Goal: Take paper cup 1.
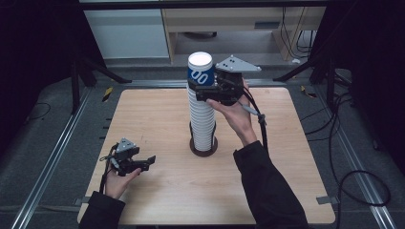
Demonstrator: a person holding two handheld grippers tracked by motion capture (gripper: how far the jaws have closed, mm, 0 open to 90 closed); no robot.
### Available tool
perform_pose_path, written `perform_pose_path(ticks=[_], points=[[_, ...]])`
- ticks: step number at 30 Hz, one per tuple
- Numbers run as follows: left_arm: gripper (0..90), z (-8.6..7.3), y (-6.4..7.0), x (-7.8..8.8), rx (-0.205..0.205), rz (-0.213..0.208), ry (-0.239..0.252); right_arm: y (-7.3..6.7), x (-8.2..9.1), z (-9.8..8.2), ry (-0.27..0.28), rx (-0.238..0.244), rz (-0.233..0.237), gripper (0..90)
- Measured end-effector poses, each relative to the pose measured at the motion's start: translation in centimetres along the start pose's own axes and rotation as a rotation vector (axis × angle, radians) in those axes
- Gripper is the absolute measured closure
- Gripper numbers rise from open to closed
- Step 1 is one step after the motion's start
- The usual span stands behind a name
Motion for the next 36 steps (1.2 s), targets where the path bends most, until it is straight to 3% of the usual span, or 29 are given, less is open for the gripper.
perform_pose_path(ticks=[9, 16, 23, 36], points=[[19.1, 0.0, 0.1, -0.2, -0.005, -0.005, -0.006, 0.2, -1.1, -0.6, -0.018, -0.008, -0.018, 12.7], [18.8, -0.1, 0.2, -0.3, -0.009, -0.007, -0.013, 0.0, -1.3, -0.8, -0.032, -0.016, -0.007, 17.4], [18.6, -0.1, 0.2, -0.3, -0.010, -0.007, -0.016, -0.1, -1.3, -0.7, -0.037, 0.003, -0.014, 19.4], [18.3, -0.1, 0.2, -0.3, -0.010, -0.006, -0.019, -0.2, -0.9, 1.0, -0.021, 0.017, -0.019, 19.7]])
Point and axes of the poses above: each handheld gripper's, and its own axes: x roughly backward along the jaws, z roughly out of its top, y roughly to its right, the point moved 2 cm from there along -x, roughly forward along the jaws, and after that the axes turned 3 degrees about y, right-handed, at the moved point
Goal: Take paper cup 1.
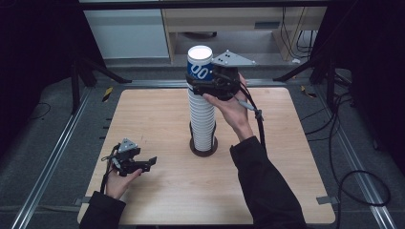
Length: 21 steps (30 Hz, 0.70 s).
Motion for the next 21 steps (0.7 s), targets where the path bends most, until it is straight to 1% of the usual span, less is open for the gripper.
perform_pose_path(ticks=[2, 6, 9, 21], points=[[18.3, 0.0, 0.0, 0.0, 0.001, 0.000, 0.000, 0.0, 0.0, 0.3, 0.005, -0.004, -0.001, 19.8], [18.2, 0.0, 0.0, 0.0, 0.001, -0.001, -0.001, 0.0, 0.1, 1.3, 0.013, 0.010, -0.001, 19.8], [18.1, 0.0, 0.0, 0.0, 0.001, -0.001, -0.001, 0.0, 0.3, 1.8, 0.020, 0.009, -0.004, 19.9], [18.1, 0.0, 0.0, 0.0, 0.000, 0.002, 0.002, 0.0, 0.4, 3.0, 0.038, 0.011, -0.001, 19.9]])
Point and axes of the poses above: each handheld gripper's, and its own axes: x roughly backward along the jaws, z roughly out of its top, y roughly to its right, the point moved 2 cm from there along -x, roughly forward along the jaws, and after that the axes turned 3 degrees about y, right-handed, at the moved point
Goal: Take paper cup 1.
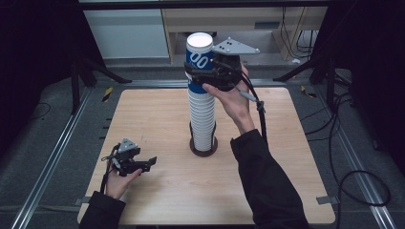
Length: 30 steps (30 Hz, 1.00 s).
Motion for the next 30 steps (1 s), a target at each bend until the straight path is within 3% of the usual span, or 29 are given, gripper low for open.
perform_pose_path(ticks=[21, 30], points=[[17.9, 0.0, 0.1, -0.1, 0.002, 0.000, 0.000, 0.4, 1.4, 2.5, 0.056, 0.016, -0.015, 19.9], [17.8, 0.0, 0.0, -0.1, 0.003, 0.002, -0.001, 0.7, 3.6, 3.0, 0.070, 0.041, -0.029, 19.9]])
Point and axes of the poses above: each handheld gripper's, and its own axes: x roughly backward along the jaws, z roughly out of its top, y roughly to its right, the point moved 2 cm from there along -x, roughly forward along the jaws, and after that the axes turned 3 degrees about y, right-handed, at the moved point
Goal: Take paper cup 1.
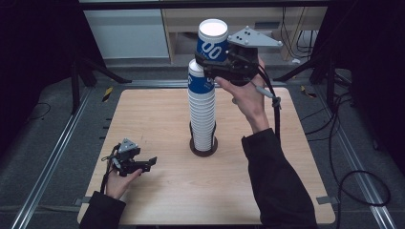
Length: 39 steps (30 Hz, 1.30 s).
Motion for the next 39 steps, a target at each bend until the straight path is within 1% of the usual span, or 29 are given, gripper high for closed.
perform_pose_path(ticks=[2, 4, 5, 6, 8, 11, 13, 14, 18, 19, 20, 25, 26, 29, 30, 31, 32, 36, 37, 39], points=[[17.8, 0.0, 0.0, 0.0, 0.000, 0.000, -0.002, 0.2, 0.9, 0.0, 0.004, 0.003, -0.005, 19.9], [17.8, 0.0, 0.0, 0.0, 0.000, 0.002, -0.001, 0.4, 1.2, -0.1, 0.004, 0.004, -0.008, 19.9], [17.8, 0.0, 0.0, 0.0, 0.000, 0.002, 0.000, 0.7, 1.9, -0.2, 0.006, 0.002, -0.009, 19.9], [17.8, 0.0, 0.0, 0.0, -0.001, 0.002, 0.000, 0.7, 1.9, -0.2, 0.006, 0.002, -0.009, 19.9], [17.8, 0.0, 0.0, 0.0, -0.006, 0.001, -0.004, 1.0, 2.6, -0.5, 0.001, 0.001, -0.015, 19.9], [17.8, 0.0, 0.0, 0.0, -0.006, 0.000, -0.004, 1.4, 3.7, -0.9, -0.004, 0.007, -0.020, 19.9], [17.8, 0.0, 0.0, 0.0, -0.007, -0.001, -0.003, 1.9, 4.7, -1.4, -0.006, 0.006, -0.026, 19.9], [17.8, 0.0, 0.0, 0.0, -0.007, -0.001, -0.003, 1.9, 4.7, -1.4, -0.006, 0.006, -0.026, 19.9], [17.8, 0.0, 0.0, 0.0, -0.006, -0.002, -0.003, 2.7, 6.2, -2.3, -0.021, 0.012, -0.038, 19.9], [17.8, 0.0, 0.1, 0.0, -0.009, -0.002, -0.006, 2.7, 6.2, -2.3, -0.021, 0.012, -0.038, 19.9], [17.8, 0.0, 0.1, -0.1, -0.009, -0.002, -0.006, 3.0, 6.6, -2.7, -0.029, 0.010, -0.044, 19.9], [17.8, 0.1, 0.2, 0.0, -0.009, -0.006, -0.002, 3.5, 7.4, -3.6, -0.037, -0.002, -0.042, 20.0], [17.8, 0.1, 0.2, 0.0, -0.007, -0.006, -0.001, 3.5, 7.7, -4.2, -0.047, -0.001, -0.036, 19.9], [17.8, 0.1, 0.2, 0.0, -0.010, -0.007, -0.002, 3.5, 7.9, -5.2, -0.064, 0.001, -0.027, 19.9], [17.9, 0.1, 0.2, 0.0, -0.010, -0.007, -0.002, 3.5, 7.9, -5.2, -0.064, 0.001, -0.027, 19.9], [17.9, 0.1, 0.2, 0.0, -0.009, -0.008, 0.000, 3.5, 8.1, -5.9, -0.078, 0.004, -0.023, 19.9], [17.9, 0.1, 0.3, 0.0, -0.009, -0.009, 0.000, 3.5, 8.1, -5.9, -0.078, 0.004, -0.023, 19.9], [18.0, 0.1, 0.3, 0.1, -0.011, -0.012, 0.002, 3.5, 8.4, -7.5, -0.098, -0.011, -0.011, 19.9], [18.0, 0.1, 0.3, 0.1, -0.011, -0.012, 0.002, 3.5, 8.4, -7.5, -0.098, -0.011, -0.011, 19.9], [18.0, 0.2, 0.3, 0.1, -0.012, -0.013, 0.004, 3.5, 8.4, -8.2, -0.114, -0.013, -0.010, 19.9]])
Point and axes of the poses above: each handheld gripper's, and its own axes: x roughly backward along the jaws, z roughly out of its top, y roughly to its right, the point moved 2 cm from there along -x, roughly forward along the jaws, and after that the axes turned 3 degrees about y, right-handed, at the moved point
